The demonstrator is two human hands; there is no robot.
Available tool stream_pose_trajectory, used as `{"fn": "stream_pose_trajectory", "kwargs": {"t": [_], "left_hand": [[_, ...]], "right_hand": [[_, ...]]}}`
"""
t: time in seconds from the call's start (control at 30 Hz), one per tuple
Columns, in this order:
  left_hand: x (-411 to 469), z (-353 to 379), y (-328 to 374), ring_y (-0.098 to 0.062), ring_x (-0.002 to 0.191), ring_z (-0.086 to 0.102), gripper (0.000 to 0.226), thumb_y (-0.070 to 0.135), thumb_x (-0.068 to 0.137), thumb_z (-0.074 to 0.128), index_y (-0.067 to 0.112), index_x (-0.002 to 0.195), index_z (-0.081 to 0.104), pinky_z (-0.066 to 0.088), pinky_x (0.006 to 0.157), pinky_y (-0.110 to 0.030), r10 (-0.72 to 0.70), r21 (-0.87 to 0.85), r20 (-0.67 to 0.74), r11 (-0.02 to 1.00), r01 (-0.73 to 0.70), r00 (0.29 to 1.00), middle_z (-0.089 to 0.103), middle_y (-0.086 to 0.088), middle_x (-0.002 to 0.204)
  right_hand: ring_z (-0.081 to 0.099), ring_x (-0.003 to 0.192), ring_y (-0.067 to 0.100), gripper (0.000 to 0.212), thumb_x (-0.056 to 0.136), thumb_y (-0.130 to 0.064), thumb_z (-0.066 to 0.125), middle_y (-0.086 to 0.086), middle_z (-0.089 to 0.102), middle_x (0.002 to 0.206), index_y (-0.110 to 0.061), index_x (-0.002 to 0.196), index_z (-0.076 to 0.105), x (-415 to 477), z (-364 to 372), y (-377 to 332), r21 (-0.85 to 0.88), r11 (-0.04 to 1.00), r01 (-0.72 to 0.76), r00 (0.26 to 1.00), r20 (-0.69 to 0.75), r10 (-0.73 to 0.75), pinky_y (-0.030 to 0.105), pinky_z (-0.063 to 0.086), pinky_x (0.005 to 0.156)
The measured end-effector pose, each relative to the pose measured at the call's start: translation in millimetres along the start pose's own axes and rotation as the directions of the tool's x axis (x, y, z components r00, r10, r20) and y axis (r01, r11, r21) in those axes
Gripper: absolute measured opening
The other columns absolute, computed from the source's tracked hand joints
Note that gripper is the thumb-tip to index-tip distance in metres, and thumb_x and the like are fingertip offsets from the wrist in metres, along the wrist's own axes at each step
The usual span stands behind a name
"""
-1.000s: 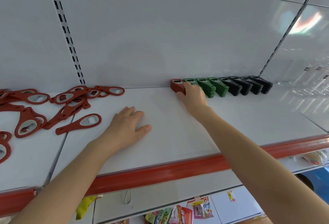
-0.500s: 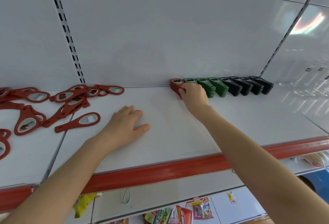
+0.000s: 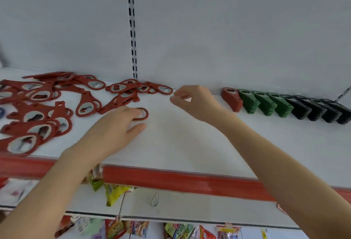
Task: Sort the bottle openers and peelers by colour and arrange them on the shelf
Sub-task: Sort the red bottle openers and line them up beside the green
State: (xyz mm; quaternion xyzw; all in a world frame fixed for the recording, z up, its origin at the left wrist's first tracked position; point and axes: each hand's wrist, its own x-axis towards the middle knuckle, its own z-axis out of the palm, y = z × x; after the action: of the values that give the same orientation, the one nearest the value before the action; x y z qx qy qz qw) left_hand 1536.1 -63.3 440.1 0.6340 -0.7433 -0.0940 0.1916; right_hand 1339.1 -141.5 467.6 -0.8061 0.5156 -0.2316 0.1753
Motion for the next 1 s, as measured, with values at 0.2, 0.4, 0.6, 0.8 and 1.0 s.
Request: {"fn": "stream_pose_trajectory", "kwargs": {"t": [0.2, 0.4, 0.6, 0.8, 1.0], "left_hand": [[-20, -22, -51, -0.025, 0.120, 0.049, 0.045, 0.033, 0.090, 0.051, 0.009, 0.129, 0.052, 0.037, 0.097, -0.034, -0.066, 0.003, -0.100, 0.998, 0.067, 0.993, 0.054, -0.009, 0.129], [-17, -38, -87, -0.020, 0.116, 0.051, 0.043, 0.031, 0.090, 0.053, 0.009, 0.127, 0.054, 0.036, 0.092, -0.025, -0.002, -0.082, -0.130, 0.997, -0.009, 0.991, 0.057, -0.007, 0.125], [-5, -52, -94, -0.020, 0.110, 0.054, 0.052, 0.035, 0.084, 0.061, 0.006, 0.127, 0.051, 0.037, 0.084, -0.023, 0.024, -0.227, -0.151, 0.972, -0.058, 0.988, 0.059, -0.008, 0.120], [-1, -63, -110, -0.002, 0.056, 0.051, 0.034, 0.036, 0.082, 0.066, 0.016, 0.109, 0.062, 0.038, 0.053, -0.014, 0.113, -0.413, -0.002, 0.905, -0.104, 0.994, 0.055, 0.011, 0.066], [-9, -65, -127, -0.014, 0.063, 0.069, 0.008, 0.009, 0.090, 0.056, 0.007, 0.096, 0.052, 0.049, 0.049, -0.022, -0.043, -0.736, 0.039, 0.674, 0.058, 0.998, 0.069, -0.007, 0.079]], "right_hand": [[0.052, 0.116, 0.021, 0.045, 0.090, -0.038, 0.056, 0.005, 0.056, 0.128, -0.010, 0.125, 0.054, 23, 48, -49, -0.104, 0.991, 0.084, 0.957, 0.285, -0.051, 0.028, 0.040, 0.095], [0.051, 0.110, 0.021, 0.048, 0.084, -0.030, 0.066, 0.005, 0.055, 0.125, -0.013, 0.127, 0.051, 29, 65, -70, -0.219, 0.976, -0.009, 0.942, 0.326, 0.082, 0.025, 0.037, 0.084], [0.065, 0.072, 0.018, 0.017, 0.082, -0.004, 0.067, 0.005, 0.063, 0.092, -0.008, 0.098, 0.064, 26, 66, -97, 0.241, 0.962, -0.126, 0.980, 0.181, 0.083, 0.021, 0.055, 0.062], [0.063, 0.062, 0.003, 0.013, 0.084, -0.001, 0.063, -0.002, 0.065, 0.076, -0.012, 0.091, 0.064, 29, 71, -139, 0.521, 0.848, -0.098, 0.984, 0.177, 0.004, 0.017, 0.052, 0.060], [0.058, 0.076, 0.015, 0.014, 0.088, -0.022, 0.061, 0.005, 0.065, 0.084, -0.009, 0.088, 0.066, 62, 100, -123, 0.064, 0.980, -0.188, 0.980, -0.057, 0.191, 0.028, 0.047, 0.072]]}}
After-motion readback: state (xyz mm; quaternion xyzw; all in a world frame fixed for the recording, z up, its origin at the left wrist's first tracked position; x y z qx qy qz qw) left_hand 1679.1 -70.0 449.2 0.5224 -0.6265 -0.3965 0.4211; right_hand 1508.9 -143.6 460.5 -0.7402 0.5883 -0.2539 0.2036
